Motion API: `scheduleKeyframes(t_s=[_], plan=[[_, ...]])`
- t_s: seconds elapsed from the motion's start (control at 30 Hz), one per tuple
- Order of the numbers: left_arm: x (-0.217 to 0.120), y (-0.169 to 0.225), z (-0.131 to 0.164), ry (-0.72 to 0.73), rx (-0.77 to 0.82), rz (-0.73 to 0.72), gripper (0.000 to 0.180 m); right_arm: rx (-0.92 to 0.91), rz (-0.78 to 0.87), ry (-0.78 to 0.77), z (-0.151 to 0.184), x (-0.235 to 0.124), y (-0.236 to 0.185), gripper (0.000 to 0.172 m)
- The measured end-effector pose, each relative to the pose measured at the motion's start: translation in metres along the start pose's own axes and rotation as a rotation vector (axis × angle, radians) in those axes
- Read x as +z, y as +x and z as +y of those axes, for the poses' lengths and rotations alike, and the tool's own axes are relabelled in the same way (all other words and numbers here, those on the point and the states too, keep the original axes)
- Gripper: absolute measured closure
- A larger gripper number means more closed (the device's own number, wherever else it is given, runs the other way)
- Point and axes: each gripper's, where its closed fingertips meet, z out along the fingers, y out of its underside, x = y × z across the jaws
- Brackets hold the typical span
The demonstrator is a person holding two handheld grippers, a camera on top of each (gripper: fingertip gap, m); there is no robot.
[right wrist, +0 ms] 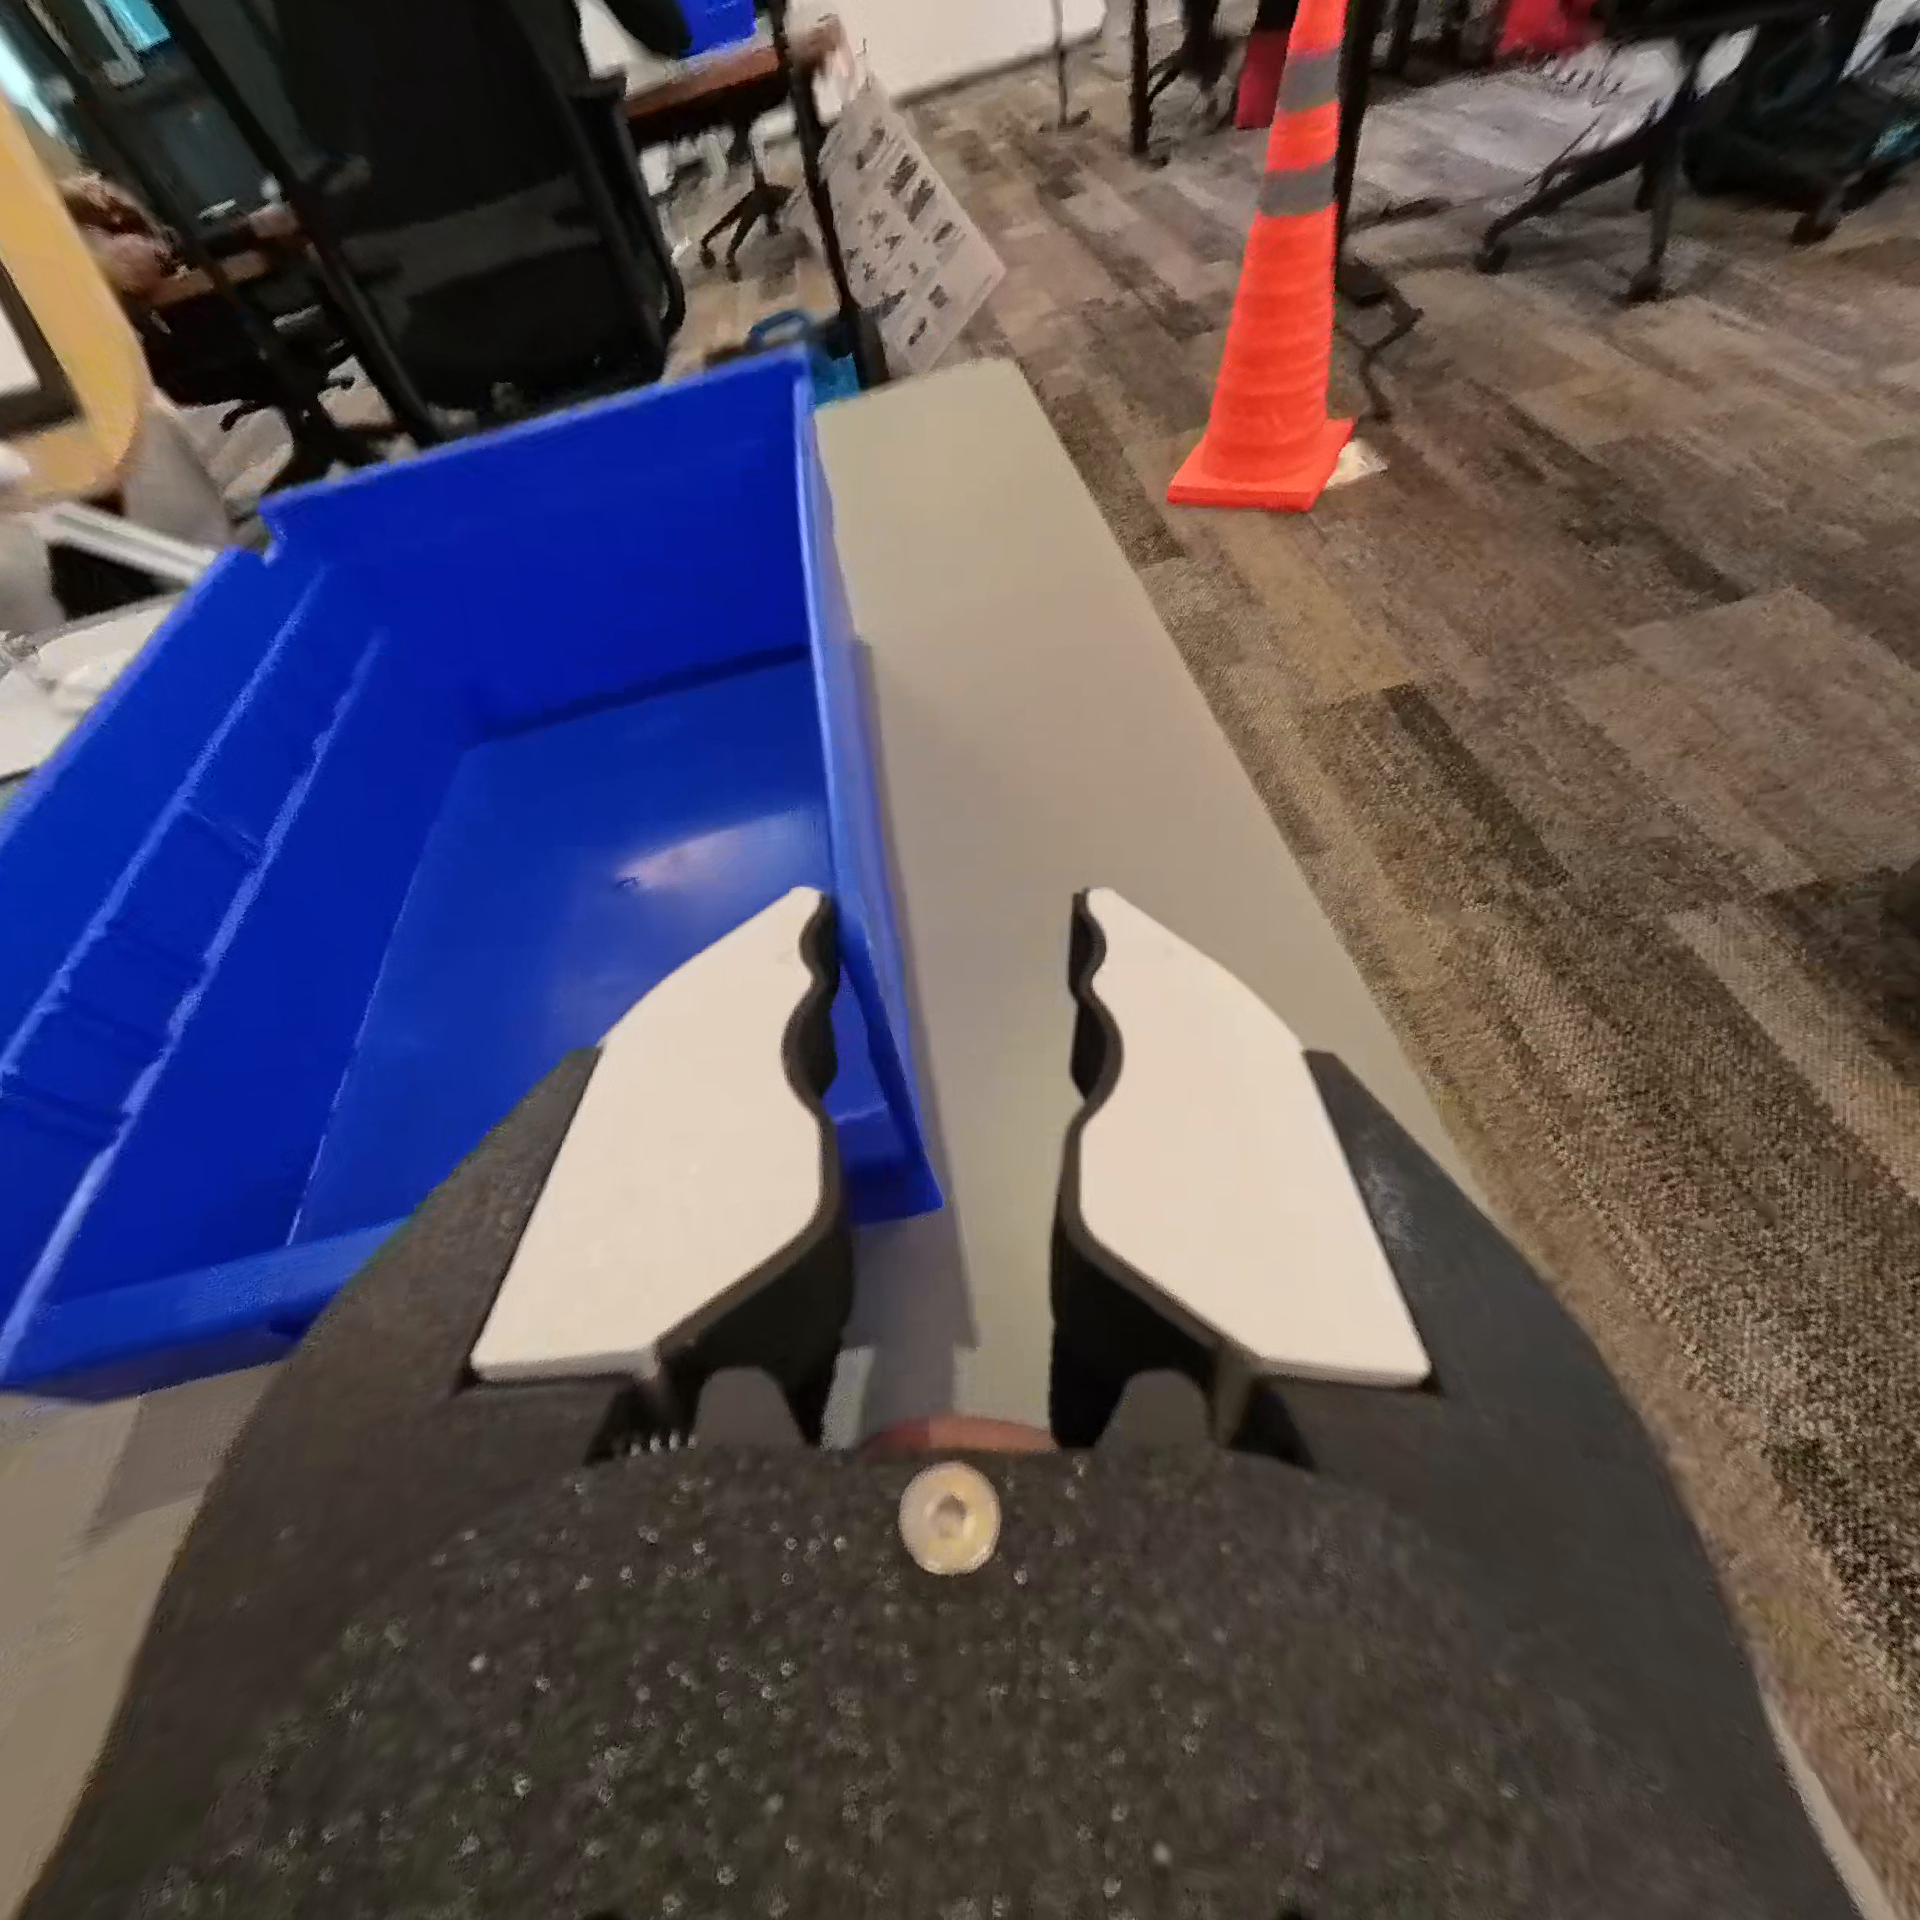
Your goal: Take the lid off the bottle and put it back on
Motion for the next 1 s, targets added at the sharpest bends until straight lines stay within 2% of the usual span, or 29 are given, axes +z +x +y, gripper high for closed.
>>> scheduleKeyframes(t_s=[0.07,0.17,0.23,0.3,0.37,0.43,0.5,0.57,0.6,0.67,0.73,0.77,0.8,0.83,0.93,1.0], plan=[[-0.043,-0.016,-0.017,0.037,0.046,-0.018,0.126,-0.029,0.019,0.099,-0.018,-0.014,-0.004,0.13],[-0.111,-0.071,-0.039,0.078,0.101,-0.14,0.12,-0.111,0.023,0.231,-0.046,-0.039,-0.029,0.13],[-0.155,-0.126,-0.042,0.076,0.128,-0.283,0.114,-0.23,-0.087,0.273,-0.058,-0.052,-0.069,0.13],[-0.198,-0.187,-0.038,0.082,0.156,-0.469,0.113,-0.343,-0.214,0.239,-0.057,-0.06,-0.116,0.13],[-0.228,-0.232,-0.026,0.074,0.129,-0.564,0.111,-0.452,-0.31,0.187,-0.049,-0.067,-0.168,0.129],[-0.232,-0.251,-0.012,0.09,0.071,-0.511,0.109,-0.497,-0.406,0.161,-0.036,-0.075,-0.229,0.12],[-0.222,-0.257,-0.005,0.133,0.06,-0.412,0.105,-0.509,-0.526,0.16,-0.012,-0.085,-0.297,0.089],[-0.211,-0.266,0.006,0.079,0.035,-0.376,0.103,-0.508,-0.656,0.118,0.029,-0.095,-0.358,0.09],[-0.208,-0.27,0.008,0.061,0.016,-0.374,0.105,-0.539,-0.613,0.081,0.049,-0.09,-0.371,0.092],[-0.206,-0.272,0.01,0.049,-0.001,-0.362,0.122,-0.604,-0.411,0.016,0.078,-0.072,-0.37,0.099],[-0.204,-0.268,0.009,0.037,0.018,-0.332,0.147,-0.584,-0.322,-0.063,0.105,-0.062,-0.367,0.105],[-0.204,-0.267,0.009,0.026,0.038,-0.345,0.163,-0.553,-0.304,-0.117,0.121,-0.058,-0.366,0.115],[-0.205,-0.269,0.01,0.014,0.071,-0.387,0.166,-0.531,-0.304,-0.167,0.135,-0.056,-0.367,0.143],[-0.206,-0.271,0.01,-0.002,0.118,-0.437,0.169,-0.492,-0.344,-0.164,0.14,-0.057,-0.375,0.162],[-0.213,-0.276,0.008,-0.019,0.212,-0.584,0.178,-0.505,-0.254,-0.137,0.138,-0.061,-0.377,0.165],[-0.221,-0.28,0.002,0.033,0.107,-0.571,0.179,-0.466,-0.243,-0.098,0.13,-0.066,-0.384,0.166]])
